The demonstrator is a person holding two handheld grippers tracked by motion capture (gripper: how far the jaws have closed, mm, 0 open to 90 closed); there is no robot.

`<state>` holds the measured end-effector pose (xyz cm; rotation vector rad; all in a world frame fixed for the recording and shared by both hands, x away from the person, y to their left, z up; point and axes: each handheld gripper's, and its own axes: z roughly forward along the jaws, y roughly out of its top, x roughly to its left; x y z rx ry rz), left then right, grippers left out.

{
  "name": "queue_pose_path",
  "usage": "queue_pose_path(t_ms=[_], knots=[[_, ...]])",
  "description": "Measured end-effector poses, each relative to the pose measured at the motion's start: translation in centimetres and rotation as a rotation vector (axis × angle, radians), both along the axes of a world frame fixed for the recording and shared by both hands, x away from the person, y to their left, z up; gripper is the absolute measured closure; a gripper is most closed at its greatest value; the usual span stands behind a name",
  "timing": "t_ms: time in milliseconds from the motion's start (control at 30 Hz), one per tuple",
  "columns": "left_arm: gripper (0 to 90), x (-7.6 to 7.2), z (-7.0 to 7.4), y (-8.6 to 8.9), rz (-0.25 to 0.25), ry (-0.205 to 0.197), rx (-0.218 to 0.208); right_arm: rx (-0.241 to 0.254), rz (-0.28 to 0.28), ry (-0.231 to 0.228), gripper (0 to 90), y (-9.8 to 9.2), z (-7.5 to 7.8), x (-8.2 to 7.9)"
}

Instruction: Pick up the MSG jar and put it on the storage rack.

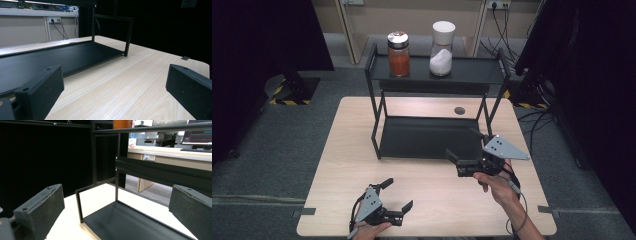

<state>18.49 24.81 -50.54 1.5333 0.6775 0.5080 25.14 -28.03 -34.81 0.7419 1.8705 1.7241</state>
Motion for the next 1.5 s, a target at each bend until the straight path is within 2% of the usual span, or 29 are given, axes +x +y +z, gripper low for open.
queue_pose_path(t_ms=[233,633,1500], knots=[[1.0,0.0,0.0,0.0,0.002,-0.003,0.001,-0.011,0.016,-0.008,0.3,-0.1,-0.6,-1.1],[1.0,0.0,0.0,0.0,0.004,-0.003,0.0,-0.026,0.039,0.02,0.4,-0.4,-2.3,-2.1],[1.0,-0.1,0.0,0.1,0.006,-0.008,-0.003,-0.027,0.024,0.065,0.4,-1.7,-6.4,-3.6]])
